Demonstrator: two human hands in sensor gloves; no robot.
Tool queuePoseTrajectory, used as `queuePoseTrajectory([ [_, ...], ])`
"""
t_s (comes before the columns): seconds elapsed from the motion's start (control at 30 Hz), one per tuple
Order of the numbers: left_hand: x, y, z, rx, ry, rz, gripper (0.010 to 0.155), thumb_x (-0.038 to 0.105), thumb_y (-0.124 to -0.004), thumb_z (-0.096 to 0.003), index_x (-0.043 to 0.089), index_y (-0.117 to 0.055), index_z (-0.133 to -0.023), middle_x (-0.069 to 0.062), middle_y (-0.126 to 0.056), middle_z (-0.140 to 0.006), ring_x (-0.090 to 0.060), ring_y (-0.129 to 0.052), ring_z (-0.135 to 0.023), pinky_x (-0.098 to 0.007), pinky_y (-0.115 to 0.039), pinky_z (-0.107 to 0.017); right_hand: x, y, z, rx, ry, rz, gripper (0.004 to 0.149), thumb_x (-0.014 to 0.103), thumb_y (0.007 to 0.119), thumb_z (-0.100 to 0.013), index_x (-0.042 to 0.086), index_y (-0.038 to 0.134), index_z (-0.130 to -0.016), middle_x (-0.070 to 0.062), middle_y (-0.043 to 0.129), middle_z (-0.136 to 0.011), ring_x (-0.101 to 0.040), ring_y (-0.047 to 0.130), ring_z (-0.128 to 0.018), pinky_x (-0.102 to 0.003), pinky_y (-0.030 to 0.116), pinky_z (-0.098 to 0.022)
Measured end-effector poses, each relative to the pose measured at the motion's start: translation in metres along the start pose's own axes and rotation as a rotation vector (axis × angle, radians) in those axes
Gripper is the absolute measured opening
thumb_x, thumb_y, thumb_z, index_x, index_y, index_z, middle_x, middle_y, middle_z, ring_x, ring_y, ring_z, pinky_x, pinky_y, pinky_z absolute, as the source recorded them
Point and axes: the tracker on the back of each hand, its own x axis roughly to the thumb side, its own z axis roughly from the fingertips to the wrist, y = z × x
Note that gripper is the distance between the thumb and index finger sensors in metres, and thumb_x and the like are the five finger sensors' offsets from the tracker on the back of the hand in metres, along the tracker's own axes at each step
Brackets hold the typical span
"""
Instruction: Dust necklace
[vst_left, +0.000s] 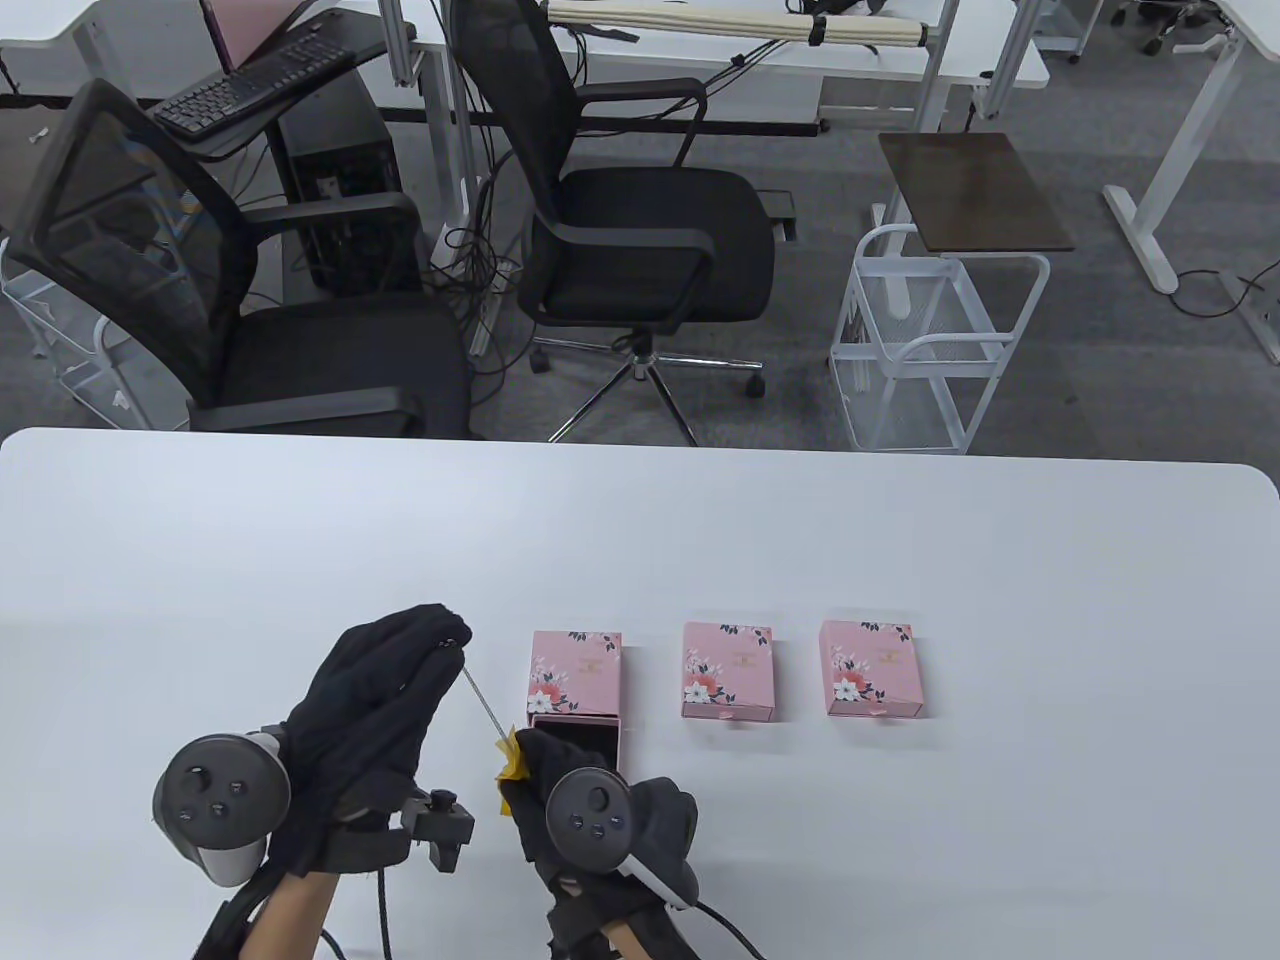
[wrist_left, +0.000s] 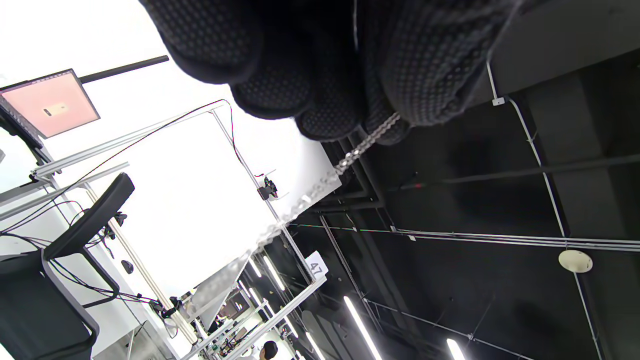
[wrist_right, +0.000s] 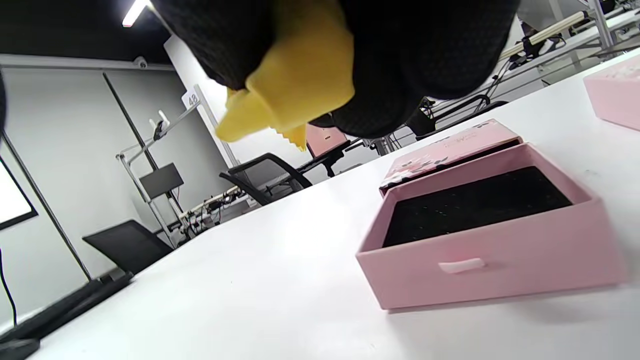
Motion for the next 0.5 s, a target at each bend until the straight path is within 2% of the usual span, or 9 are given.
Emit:
queuePoseTrajectory([
  [0.27, -0.0007, 0.0021, -0.0007, 0.012, 0.003, -0.014, 0.037, 0.045, -0.088, -0.0548, 0.030, -0.092, -0.088, 0.000, -0.094, -0.093, -0.024, -0.088, -0.079, -0.041, -0.081, -0.056, 0.0003, 0.0004, 0.0002, 0.039, 0.012, -0.037, 0.045, 0.039, 0.074, -0.066, 0.007, 0.073, -0.097, -0.018, 0.092, -0.076, -0.034, 0.095, -0.053, -0.048, 0.081, -0.047],
  [0.43, -0.0012, 0.0013, -0.0006, 0.015, 0.007, -0.023, 0.037, 0.044, -0.088, -0.0546, 0.030, -0.093, -0.088, -0.002, -0.094, -0.093, -0.024, -0.088, -0.079, -0.041, -0.081, -0.056, 0.0017, 0.0018, -0.0001, 0.076, 0.004, 0.001, 0.046, 0.034, 0.077, -0.065, 0.007, 0.069, -0.101, -0.020, 0.088, -0.084, -0.038, 0.093, -0.061, -0.049, 0.079, -0.050],
  [0.5, -0.0014, 0.0009, -0.0004, 0.014, 0.008, -0.027, 0.037, 0.044, -0.088, -0.0547, 0.030, -0.092, -0.088, -0.002, -0.094, -0.093, -0.023, -0.088, -0.079, -0.041, -0.081, -0.056, 0.0015, 0.0021, 0.0002, 0.084, 0.012, -0.012, 0.046, 0.035, 0.078, -0.064, 0.007, 0.070, -0.100, -0.020, 0.089, -0.082, -0.036, 0.094, -0.058, -0.048, 0.080, -0.049],
])
